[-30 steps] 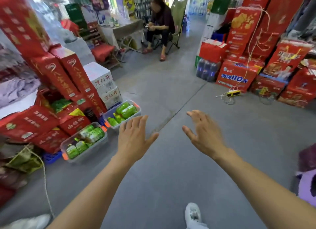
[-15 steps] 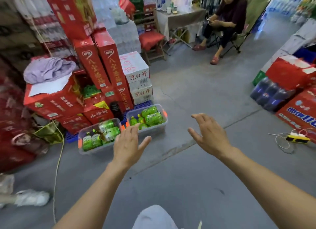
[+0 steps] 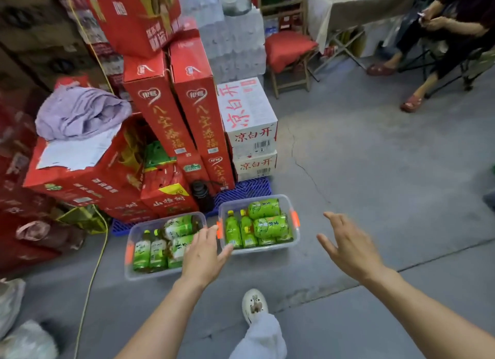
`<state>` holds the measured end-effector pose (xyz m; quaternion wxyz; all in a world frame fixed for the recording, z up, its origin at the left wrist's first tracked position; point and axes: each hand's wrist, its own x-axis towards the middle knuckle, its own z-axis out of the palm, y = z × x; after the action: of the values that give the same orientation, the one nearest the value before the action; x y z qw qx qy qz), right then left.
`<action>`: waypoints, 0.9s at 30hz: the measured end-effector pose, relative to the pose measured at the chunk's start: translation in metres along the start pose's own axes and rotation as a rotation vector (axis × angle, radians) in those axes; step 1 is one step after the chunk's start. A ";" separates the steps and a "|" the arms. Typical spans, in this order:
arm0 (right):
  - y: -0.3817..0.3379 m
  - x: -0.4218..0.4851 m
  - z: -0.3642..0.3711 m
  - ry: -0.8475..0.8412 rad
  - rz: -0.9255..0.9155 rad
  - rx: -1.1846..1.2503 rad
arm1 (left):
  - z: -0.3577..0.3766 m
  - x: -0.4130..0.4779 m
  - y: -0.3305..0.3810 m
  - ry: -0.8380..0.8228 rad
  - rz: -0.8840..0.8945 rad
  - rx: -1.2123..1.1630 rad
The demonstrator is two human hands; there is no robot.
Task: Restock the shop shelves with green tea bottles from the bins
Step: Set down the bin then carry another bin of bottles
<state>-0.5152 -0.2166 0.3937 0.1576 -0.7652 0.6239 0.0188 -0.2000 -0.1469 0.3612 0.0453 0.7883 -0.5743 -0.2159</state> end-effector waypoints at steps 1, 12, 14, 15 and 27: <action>0.001 0.025 0.002 -0.033 0.004 -0.001 | 0.002 0.025 0.002 -0.022 -0.007 -0.002; 0.010 0.239 0.073 -0.190 -0.046 -0.026 | 0.059 0.205 -0.024 -0.137 -0.180 -0.059; 0.016 0.272 0.101 -0.216 -0.050 -0.010 | 0.083 0.230 -0.032 -0.134 -0.235 -0.100; 0.020 0.285 0.116 -0.232 -0.034 0.003 | 0.096 0.242 -0.037 -0.144 -0.267 -0.133; 0.104 0.377 0.341 -0.331 0.371 0.262 | 0.302 0.356 -0.130 -0.253 -0.616 -0.218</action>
<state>-0.4745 -0.5017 -0.0371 0.3488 -0.5976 0.7162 0.0910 -0.1151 -0.3789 -0.0560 -0.0095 0.8821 -0.2841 -0.3757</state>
